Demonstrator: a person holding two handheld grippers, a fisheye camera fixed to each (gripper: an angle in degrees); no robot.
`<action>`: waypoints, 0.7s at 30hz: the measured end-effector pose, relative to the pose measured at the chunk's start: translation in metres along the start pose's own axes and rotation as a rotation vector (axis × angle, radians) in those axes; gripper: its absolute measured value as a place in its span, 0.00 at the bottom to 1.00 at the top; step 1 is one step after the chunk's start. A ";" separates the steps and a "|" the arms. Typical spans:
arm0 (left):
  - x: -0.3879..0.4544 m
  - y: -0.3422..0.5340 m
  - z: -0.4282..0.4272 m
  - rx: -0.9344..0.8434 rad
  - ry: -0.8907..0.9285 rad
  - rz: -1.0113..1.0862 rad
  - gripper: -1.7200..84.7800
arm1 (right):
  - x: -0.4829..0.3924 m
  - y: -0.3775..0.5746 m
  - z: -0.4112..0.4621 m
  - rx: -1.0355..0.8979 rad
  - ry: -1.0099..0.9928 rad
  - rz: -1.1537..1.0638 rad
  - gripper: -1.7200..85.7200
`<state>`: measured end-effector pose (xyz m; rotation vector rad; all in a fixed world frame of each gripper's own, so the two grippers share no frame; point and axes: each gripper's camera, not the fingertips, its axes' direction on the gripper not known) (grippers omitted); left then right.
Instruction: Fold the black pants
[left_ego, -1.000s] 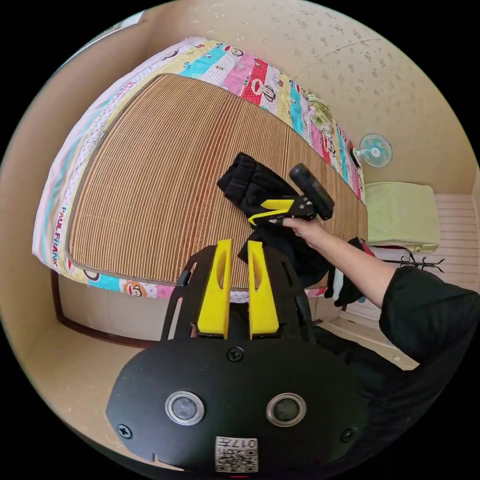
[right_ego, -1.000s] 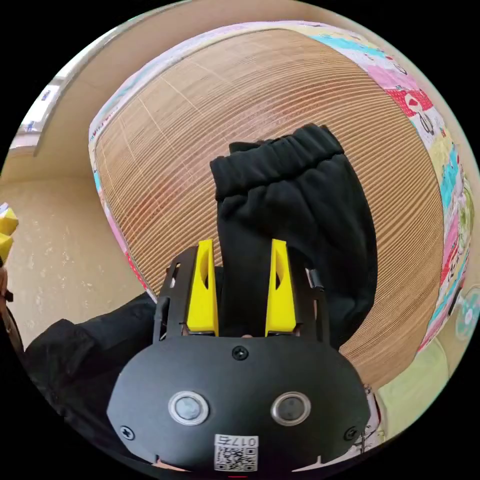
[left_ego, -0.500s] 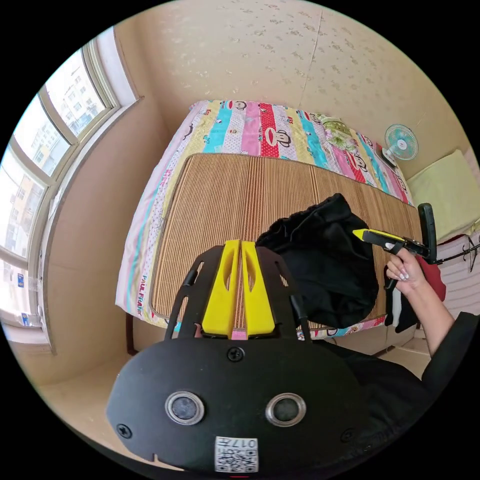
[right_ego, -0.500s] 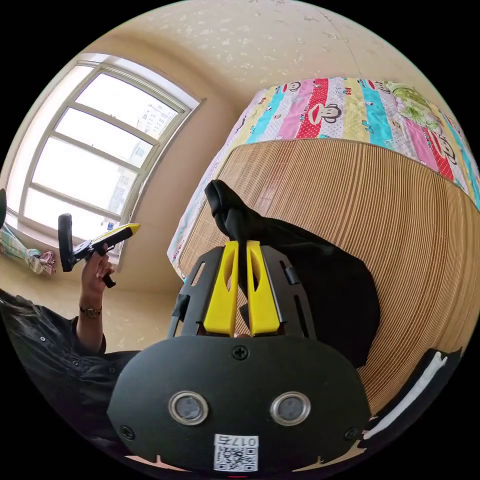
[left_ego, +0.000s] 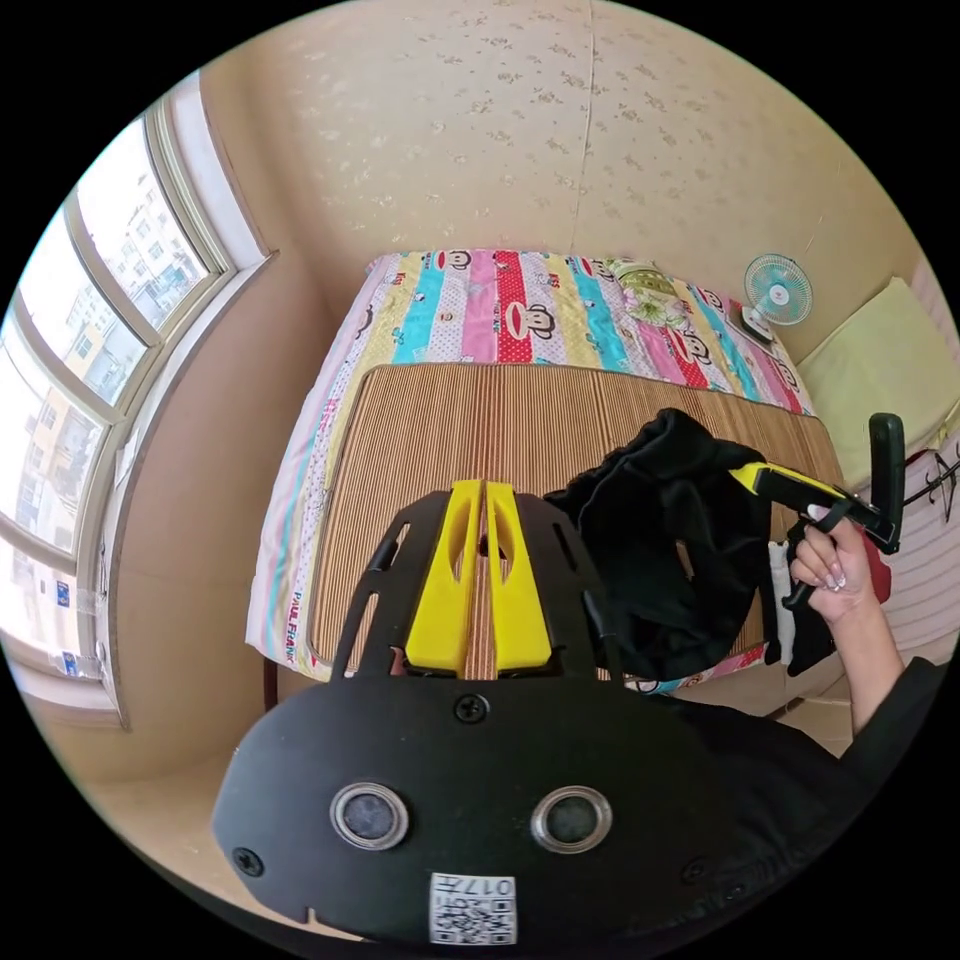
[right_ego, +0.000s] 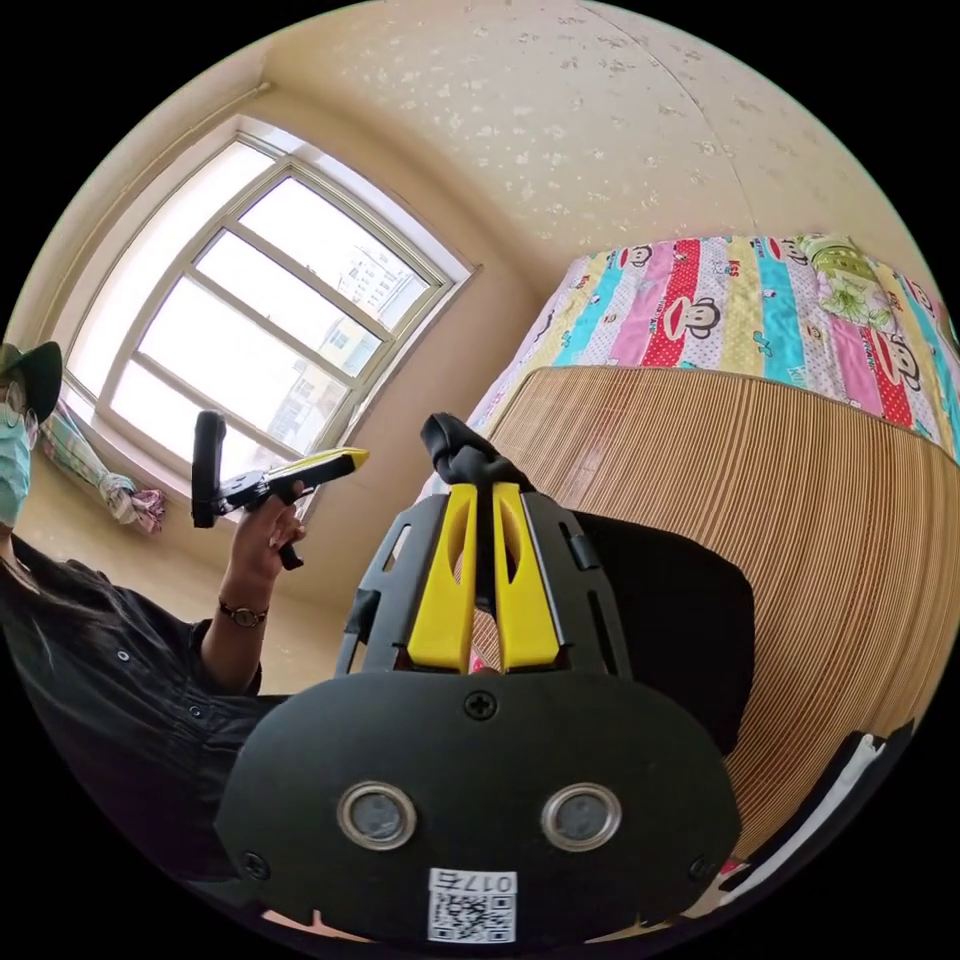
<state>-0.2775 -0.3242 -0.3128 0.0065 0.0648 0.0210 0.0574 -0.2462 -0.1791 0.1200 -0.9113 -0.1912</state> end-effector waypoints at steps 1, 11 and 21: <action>0.001 0.003 -0.003 0.003 -0.003 0.004 0.01 | -0.002 0.005 -0.013 0.018 -0.013 -0.007 0.06; -0.086 0.079 -0.029 0.311 0.795 -0.132 0.14 | -0.047 0.047 -0.138 0.297 -0.321 -0.108 0.05; -0.159 0.123 -0.002 0.450 0.965 -0.142 0.27 | -0.183 0.049 -0.293 0.443 -0.682 -0.577 0.05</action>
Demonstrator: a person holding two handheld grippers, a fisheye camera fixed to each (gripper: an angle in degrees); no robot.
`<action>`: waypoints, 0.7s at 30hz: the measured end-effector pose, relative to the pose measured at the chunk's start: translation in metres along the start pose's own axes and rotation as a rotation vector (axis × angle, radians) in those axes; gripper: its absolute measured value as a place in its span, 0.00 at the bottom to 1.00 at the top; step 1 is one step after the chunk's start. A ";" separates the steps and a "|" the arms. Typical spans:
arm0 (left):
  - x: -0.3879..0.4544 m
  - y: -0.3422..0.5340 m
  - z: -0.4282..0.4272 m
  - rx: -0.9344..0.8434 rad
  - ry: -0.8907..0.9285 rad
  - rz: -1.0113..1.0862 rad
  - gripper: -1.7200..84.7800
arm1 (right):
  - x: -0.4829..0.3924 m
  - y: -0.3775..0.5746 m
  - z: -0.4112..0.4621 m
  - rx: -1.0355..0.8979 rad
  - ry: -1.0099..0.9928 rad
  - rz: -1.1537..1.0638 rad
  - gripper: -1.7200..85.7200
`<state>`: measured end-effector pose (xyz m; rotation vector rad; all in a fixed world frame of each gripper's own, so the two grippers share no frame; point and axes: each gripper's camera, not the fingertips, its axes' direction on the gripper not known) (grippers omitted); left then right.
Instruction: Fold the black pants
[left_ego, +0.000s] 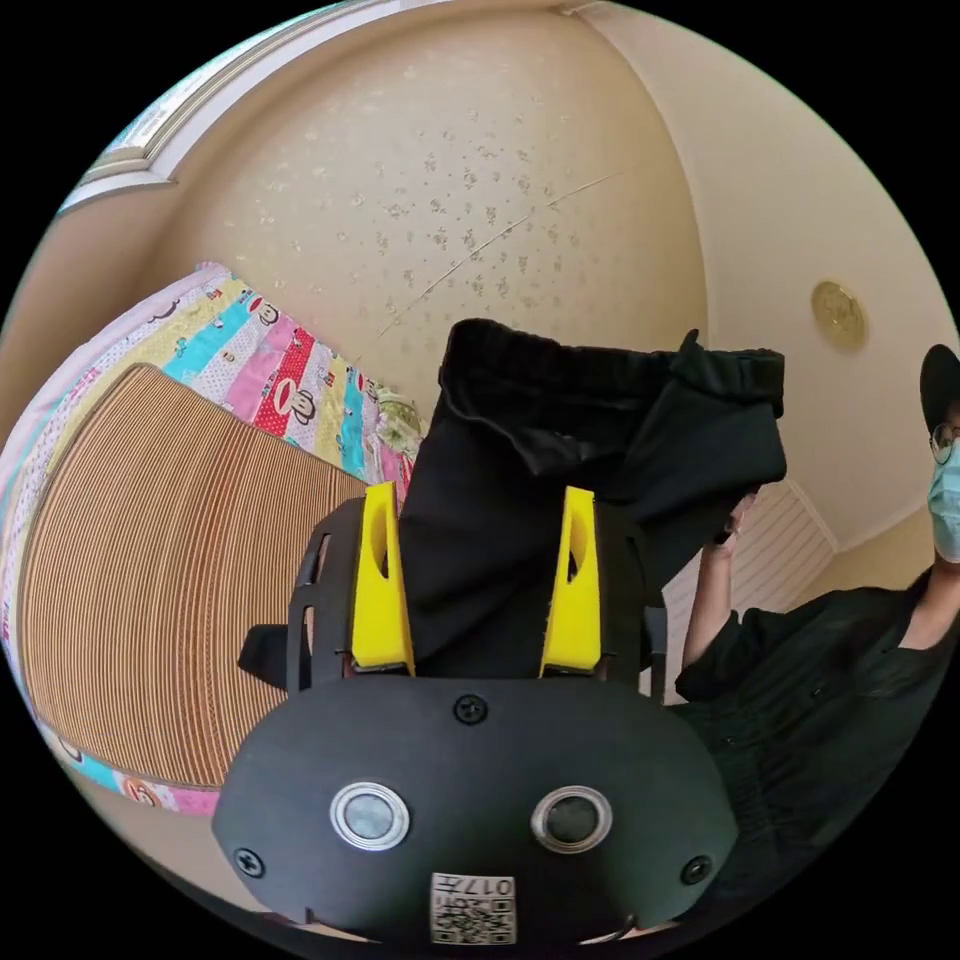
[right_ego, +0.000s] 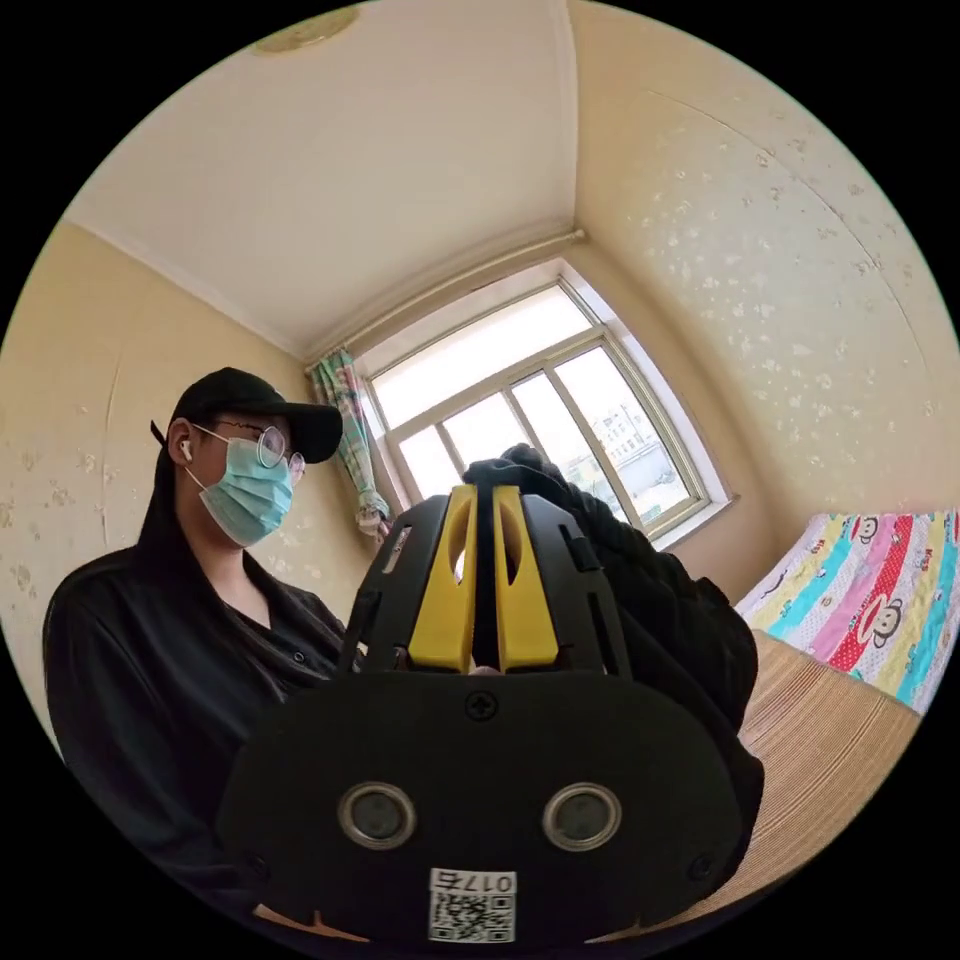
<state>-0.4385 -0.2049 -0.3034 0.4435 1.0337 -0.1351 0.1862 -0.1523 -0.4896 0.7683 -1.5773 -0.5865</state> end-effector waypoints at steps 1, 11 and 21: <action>-0.001 -0.012 0.007 -0.020 0.022 0.042 0.28 | -0.023 -0.017 0.002 -0.019 -0.021 -0.068 0.05; 0.011 -0.053 0.135 -0.319 1.043 -0.071 0.35 | -0.115 -0.073 -0.016 0.022 -0.046 -0.371 0.04; 0.095 -0.060 -0.080 0.187 0.889 0.406 0.07 | -0.189 -0.032 -0.077 0.114 0.440 -0.326 0.05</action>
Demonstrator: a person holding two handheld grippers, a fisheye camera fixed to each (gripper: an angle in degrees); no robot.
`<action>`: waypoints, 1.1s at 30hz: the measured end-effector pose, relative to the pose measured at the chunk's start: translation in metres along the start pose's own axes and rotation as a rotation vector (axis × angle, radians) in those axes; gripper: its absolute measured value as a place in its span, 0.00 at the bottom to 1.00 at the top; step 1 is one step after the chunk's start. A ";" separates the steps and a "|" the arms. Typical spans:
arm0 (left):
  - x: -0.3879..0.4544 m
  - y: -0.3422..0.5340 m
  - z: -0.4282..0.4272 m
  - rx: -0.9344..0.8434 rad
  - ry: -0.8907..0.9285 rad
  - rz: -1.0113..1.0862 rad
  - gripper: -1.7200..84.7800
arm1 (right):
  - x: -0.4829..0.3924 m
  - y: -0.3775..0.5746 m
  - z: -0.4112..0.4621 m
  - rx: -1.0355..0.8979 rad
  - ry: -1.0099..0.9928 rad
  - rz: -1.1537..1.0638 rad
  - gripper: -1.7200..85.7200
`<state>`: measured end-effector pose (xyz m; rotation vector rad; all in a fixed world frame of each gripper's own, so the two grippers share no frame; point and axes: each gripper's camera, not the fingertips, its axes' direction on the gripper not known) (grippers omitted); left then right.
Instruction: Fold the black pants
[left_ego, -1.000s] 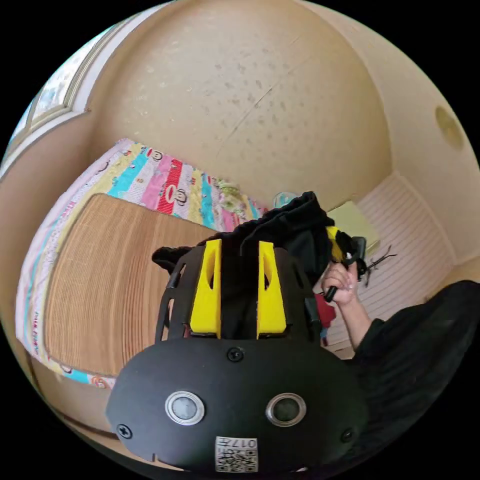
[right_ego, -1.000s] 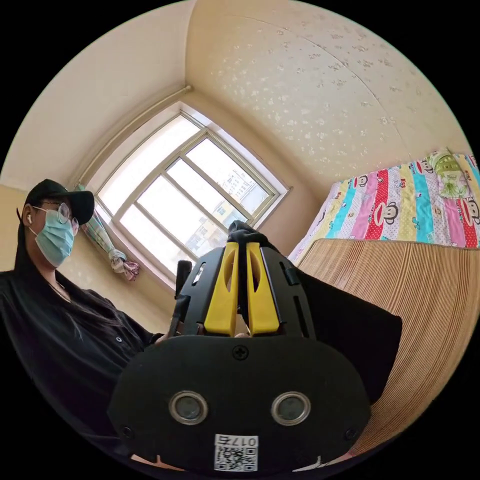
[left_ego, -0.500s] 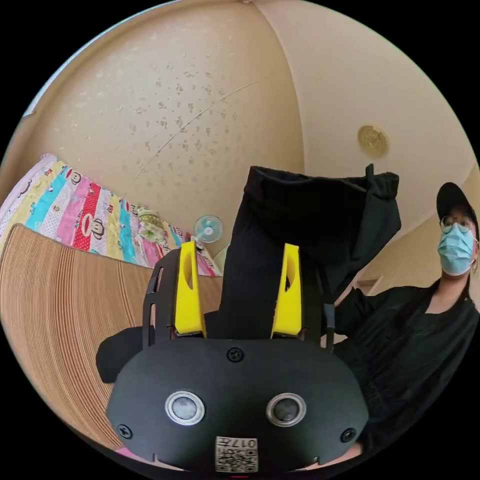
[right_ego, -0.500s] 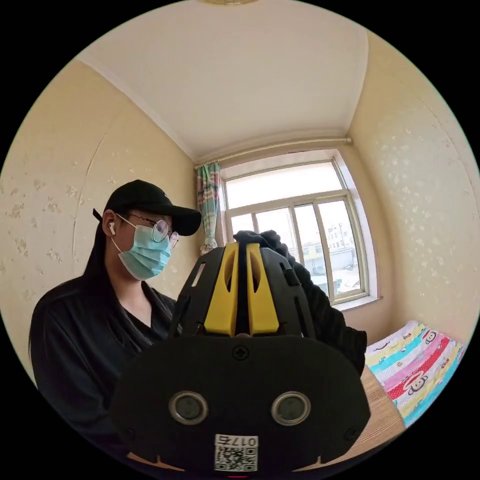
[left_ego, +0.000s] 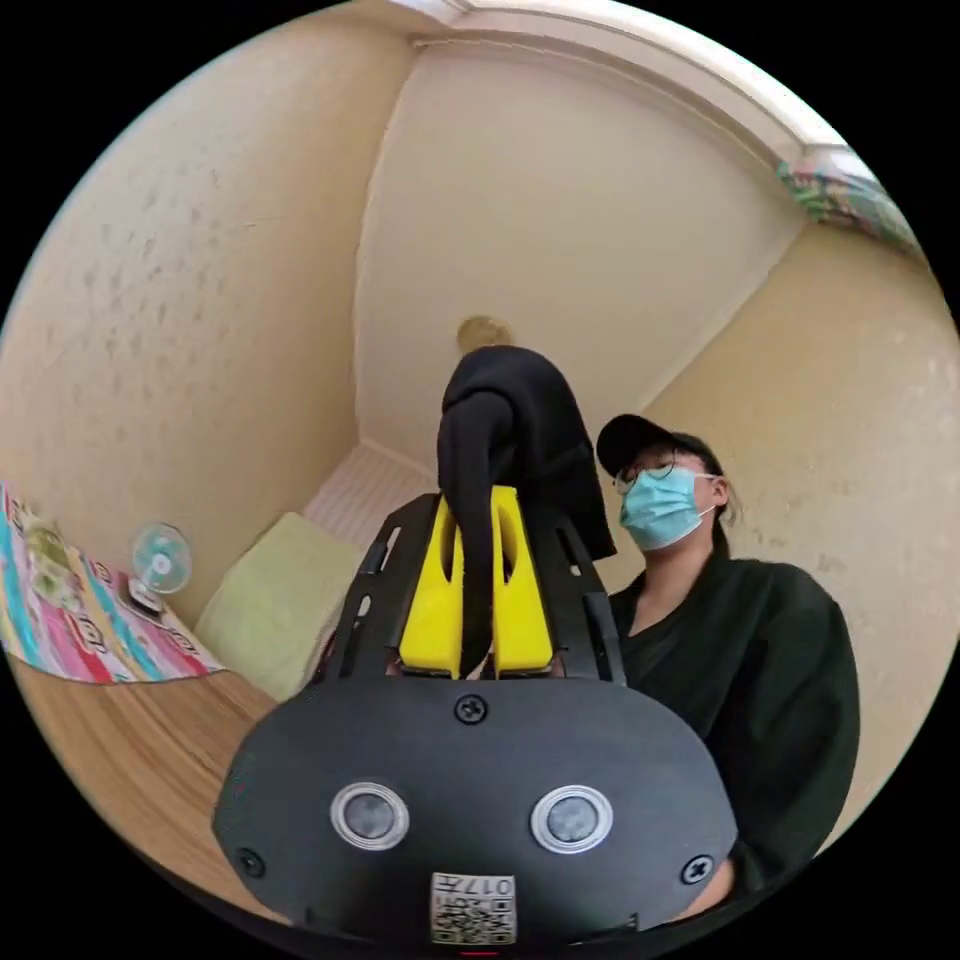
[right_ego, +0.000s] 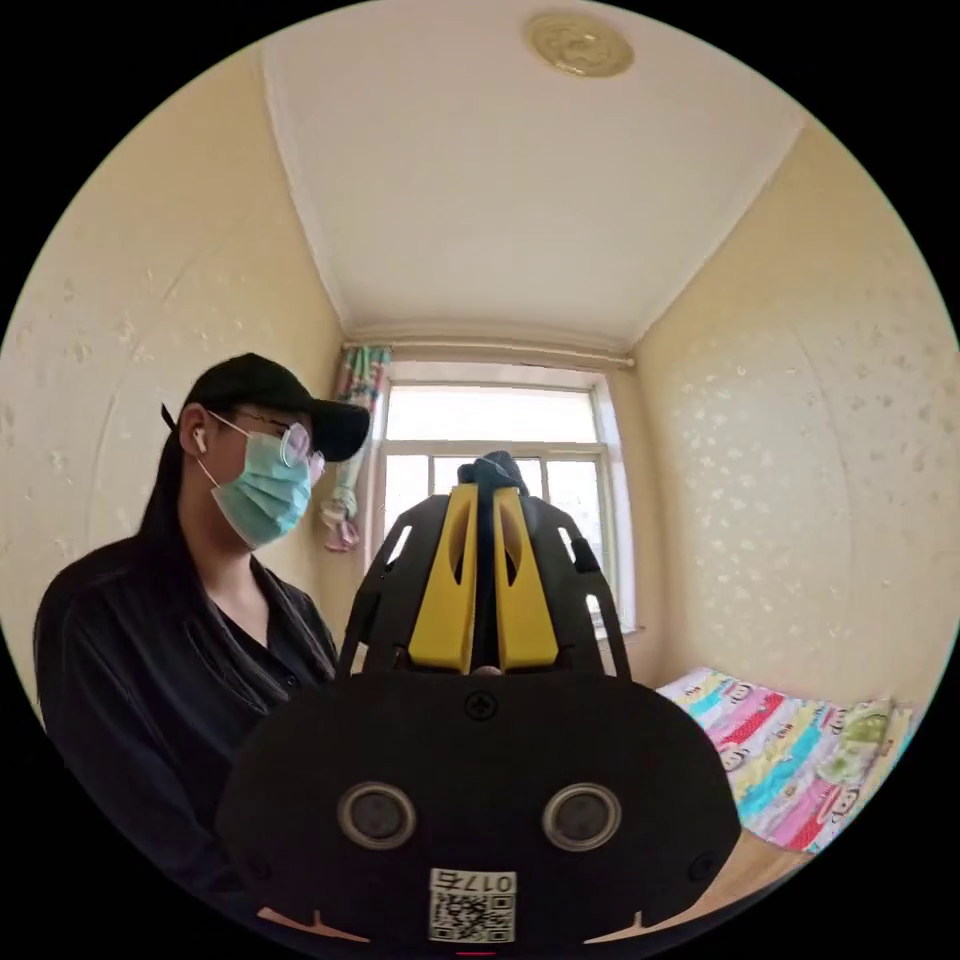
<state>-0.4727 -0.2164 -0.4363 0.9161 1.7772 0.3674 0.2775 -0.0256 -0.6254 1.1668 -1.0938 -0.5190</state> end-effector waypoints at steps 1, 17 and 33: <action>0.039 -0.021 0.007 -0.059 -0.144 0.110 0.07 | 0.000 -0.001 0.005 -0.001 0.068 0.037 0.05; -0.305 -0.019 -0.008 -0.399 -1.137 -0.291 0.13 | 0.402 0.253 0.276 -0.762 0.829 0.437 0.06; -0.363 0.444 -0.091 -1.071 -1.195 -0.873 0.12 | 0.318 0.683 0.336 -1.143 0.463 0.967 0.13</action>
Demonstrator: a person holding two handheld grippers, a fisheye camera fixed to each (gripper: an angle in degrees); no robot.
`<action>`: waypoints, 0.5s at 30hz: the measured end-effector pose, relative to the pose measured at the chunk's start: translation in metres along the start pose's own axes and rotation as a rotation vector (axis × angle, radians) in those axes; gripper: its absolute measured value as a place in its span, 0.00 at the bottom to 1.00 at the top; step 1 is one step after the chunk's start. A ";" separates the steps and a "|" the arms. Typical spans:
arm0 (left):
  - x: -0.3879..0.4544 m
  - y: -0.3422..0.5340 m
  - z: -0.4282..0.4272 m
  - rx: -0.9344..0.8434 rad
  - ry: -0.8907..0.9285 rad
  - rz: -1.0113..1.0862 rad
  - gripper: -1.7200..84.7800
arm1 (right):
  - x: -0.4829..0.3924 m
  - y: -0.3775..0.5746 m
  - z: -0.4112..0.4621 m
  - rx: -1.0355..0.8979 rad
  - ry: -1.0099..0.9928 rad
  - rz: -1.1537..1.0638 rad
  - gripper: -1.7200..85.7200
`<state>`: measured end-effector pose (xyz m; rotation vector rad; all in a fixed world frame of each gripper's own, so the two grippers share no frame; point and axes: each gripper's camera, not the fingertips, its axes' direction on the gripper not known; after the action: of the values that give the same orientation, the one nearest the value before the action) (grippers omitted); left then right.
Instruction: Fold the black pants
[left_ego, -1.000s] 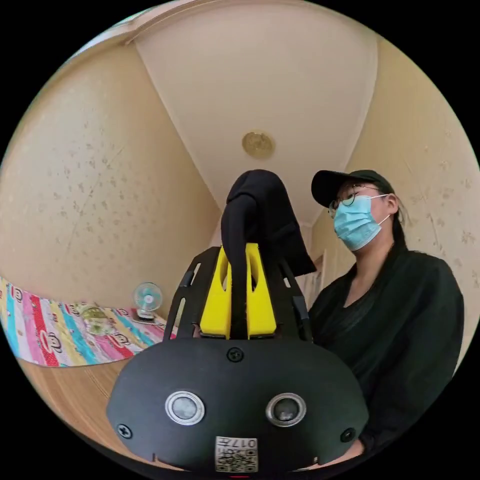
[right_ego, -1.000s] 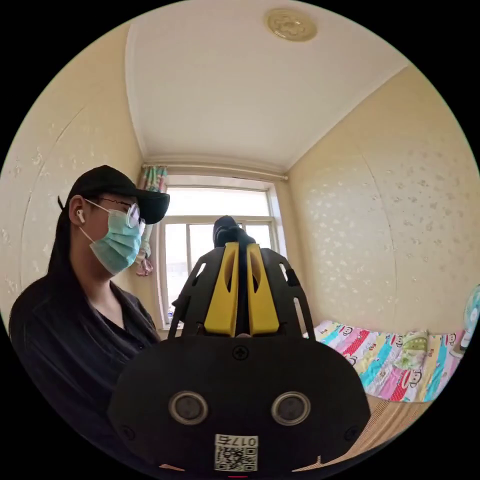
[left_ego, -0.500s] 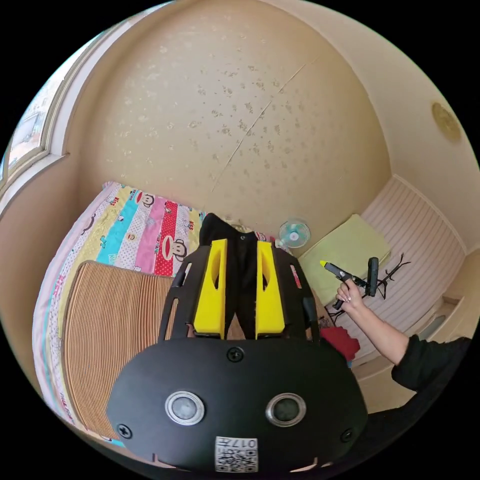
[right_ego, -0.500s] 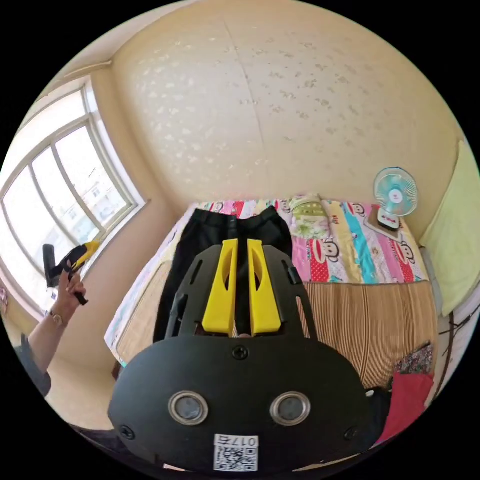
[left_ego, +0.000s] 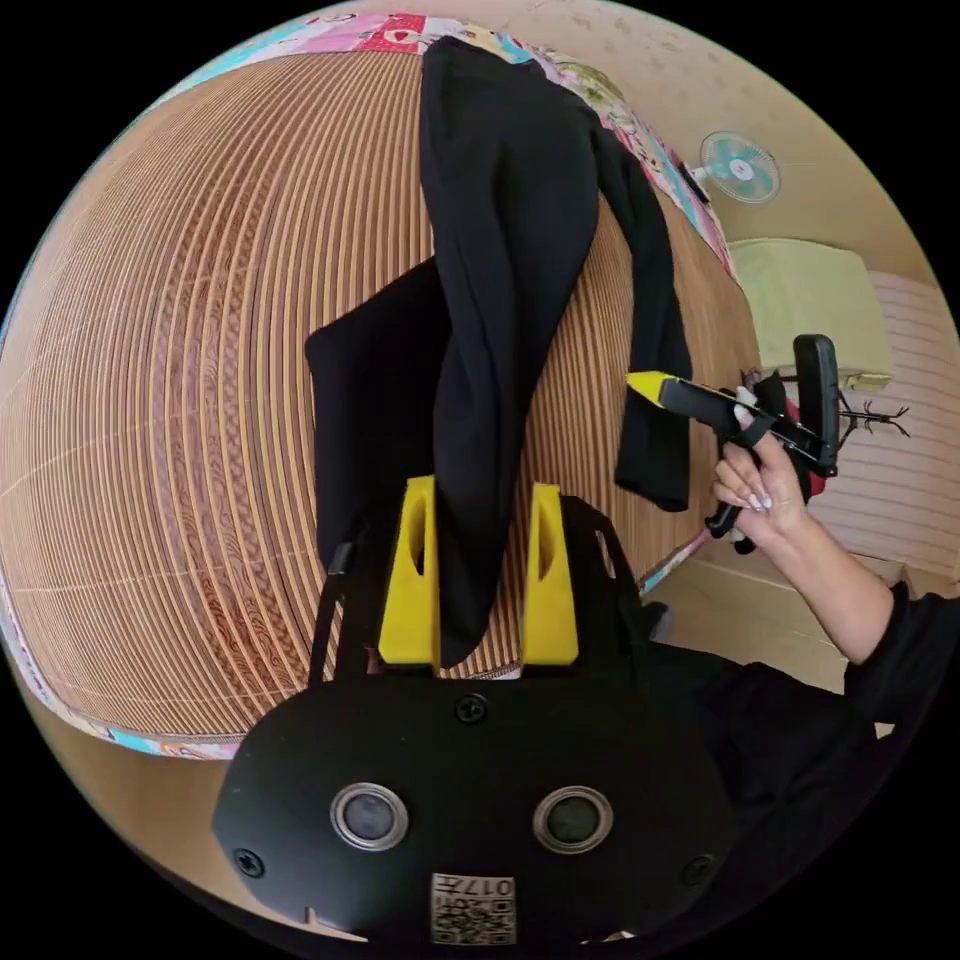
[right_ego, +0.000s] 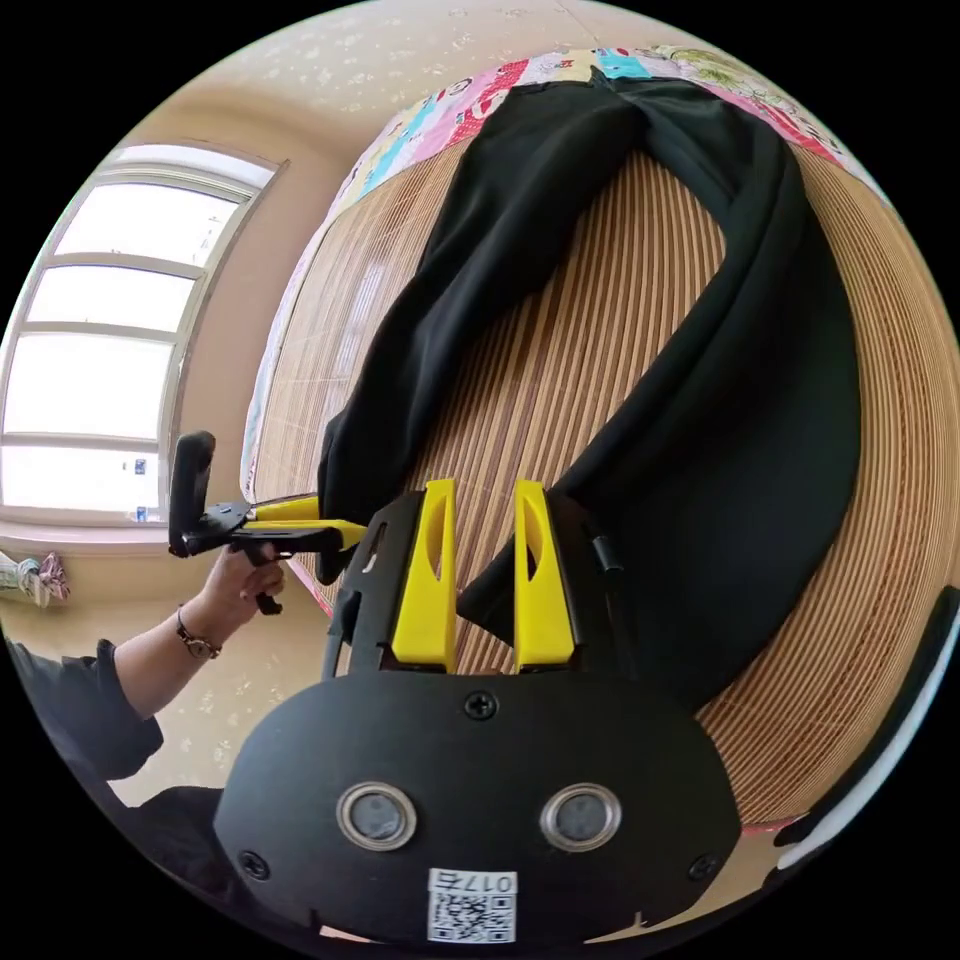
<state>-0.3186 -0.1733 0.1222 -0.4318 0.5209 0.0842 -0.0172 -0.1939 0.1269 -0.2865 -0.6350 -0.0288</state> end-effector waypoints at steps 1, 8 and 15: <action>0.000 0.000 0.003 0.009 0.077 0.023 0.07 | -0.002 -0.001 0.002 0.000 -0.012 -0.006 0.13; -0.033 0.053 -0.067 0.251 0.946 0.016 0.03 | -0.008 0.004 -0.013 0.038 -0.247 -0.051 0.17; -0.031 0.108 -0.047 0.100 0.331 -0.057 0.08 | -0.015 0.028 0.019 -0.070 -0.209 -0.071 0.18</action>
<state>-0.3876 -0.0945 0.0604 -0.3634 0.8342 -0.0694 -0.0373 -0.1628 0.1253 -0.3375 -0.8532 -0.0900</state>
